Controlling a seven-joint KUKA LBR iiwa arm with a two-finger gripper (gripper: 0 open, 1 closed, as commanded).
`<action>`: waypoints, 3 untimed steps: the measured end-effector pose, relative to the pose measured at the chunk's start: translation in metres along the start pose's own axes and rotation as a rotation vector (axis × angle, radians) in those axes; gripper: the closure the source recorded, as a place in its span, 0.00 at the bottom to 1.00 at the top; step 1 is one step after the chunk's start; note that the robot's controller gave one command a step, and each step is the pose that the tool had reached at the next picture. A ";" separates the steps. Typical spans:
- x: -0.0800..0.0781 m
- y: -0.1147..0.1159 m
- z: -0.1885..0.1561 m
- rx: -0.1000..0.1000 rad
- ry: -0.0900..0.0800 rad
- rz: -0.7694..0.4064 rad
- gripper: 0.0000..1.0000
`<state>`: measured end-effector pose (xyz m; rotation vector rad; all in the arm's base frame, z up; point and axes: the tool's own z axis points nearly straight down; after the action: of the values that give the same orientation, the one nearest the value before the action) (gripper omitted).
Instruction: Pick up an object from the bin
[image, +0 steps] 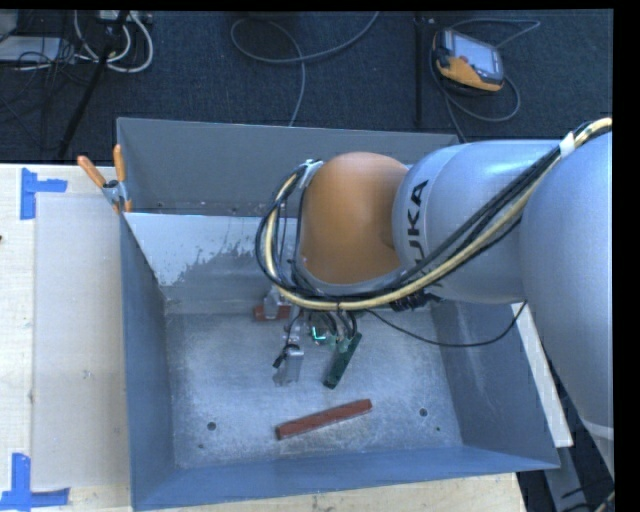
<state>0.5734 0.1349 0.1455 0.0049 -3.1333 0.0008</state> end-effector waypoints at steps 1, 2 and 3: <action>0.060 -0.030 0.061 0.001 0.000 0.201 0.00; 0.084 -0.082 0.077 0.001 -0.010 -0.140 0.00; 0.085 -0.081 0.077 0.000 -0.007 -0.139 1.00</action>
Offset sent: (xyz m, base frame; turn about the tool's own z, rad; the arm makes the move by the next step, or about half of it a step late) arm -0.0582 -0.0297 -0.0572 0.2022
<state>0.4882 0.0539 0.0694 0.2223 -3.1323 -0.0006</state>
